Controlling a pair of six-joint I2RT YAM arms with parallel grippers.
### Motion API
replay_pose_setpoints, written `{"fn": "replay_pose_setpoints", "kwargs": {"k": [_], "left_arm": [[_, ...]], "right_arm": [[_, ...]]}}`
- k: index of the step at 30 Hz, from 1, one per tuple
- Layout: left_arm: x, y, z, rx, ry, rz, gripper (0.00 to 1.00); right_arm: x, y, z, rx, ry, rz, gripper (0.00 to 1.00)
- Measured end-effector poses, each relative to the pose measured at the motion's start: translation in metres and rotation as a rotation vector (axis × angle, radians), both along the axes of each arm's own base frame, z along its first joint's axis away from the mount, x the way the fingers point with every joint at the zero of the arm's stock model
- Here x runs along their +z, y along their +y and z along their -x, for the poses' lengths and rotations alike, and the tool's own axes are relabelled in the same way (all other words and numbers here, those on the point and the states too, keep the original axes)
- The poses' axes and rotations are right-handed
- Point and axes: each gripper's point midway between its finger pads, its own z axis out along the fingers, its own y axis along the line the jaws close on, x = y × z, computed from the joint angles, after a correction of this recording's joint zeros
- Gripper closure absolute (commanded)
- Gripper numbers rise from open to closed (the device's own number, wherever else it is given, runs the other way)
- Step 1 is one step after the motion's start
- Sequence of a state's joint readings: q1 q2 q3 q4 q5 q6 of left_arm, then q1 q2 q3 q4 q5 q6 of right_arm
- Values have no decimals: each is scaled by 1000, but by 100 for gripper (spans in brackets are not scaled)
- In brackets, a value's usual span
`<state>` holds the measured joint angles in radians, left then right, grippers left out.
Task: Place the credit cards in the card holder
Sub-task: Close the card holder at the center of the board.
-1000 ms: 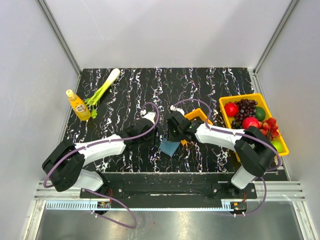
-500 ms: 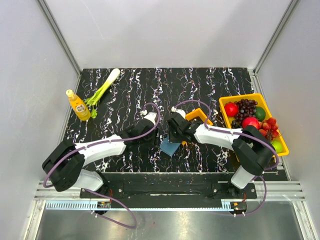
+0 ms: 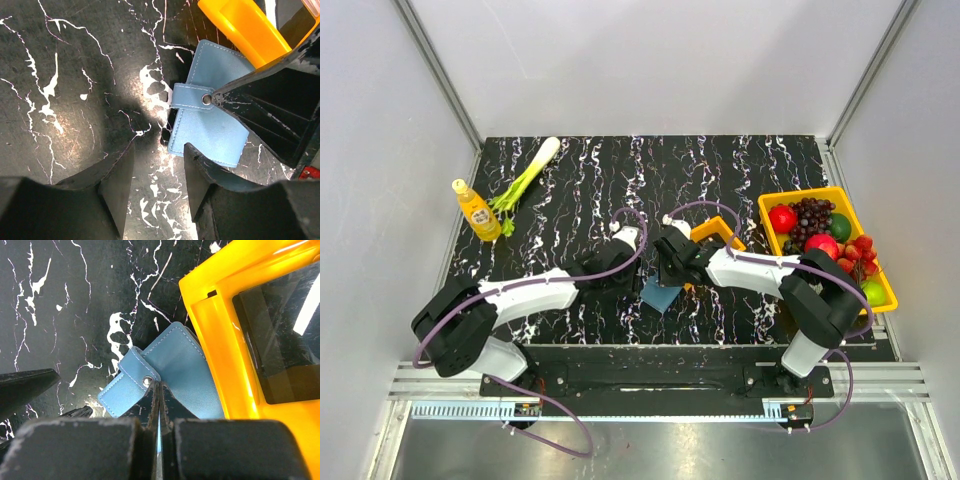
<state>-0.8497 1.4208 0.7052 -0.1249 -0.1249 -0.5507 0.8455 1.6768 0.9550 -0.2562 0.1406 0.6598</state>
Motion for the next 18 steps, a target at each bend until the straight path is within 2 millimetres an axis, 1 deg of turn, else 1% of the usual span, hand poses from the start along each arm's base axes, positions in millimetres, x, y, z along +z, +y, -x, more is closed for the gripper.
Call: {"fn": "replay_pose_setpoints", "kwargs": {"k": [6,11,14,16,18], "left_arm": [[5,-5,-8,18,-12,7,52],[7,-15,-17,32,-15,23,52],[2,-18,-18,36,-8,24,54],[-4,-20,-18,39,3,20,57],[-10,-21,-17,42,15,13,57]], "right_arm": [[0,0,0,0,0,1,100],[-1,0,0,-1,1,2,100],[-1,-1,0,-1,1,3,100],[-2,-1,0,-1,0,2,100],[-2,-1,0,-2,0,2,100]]}}
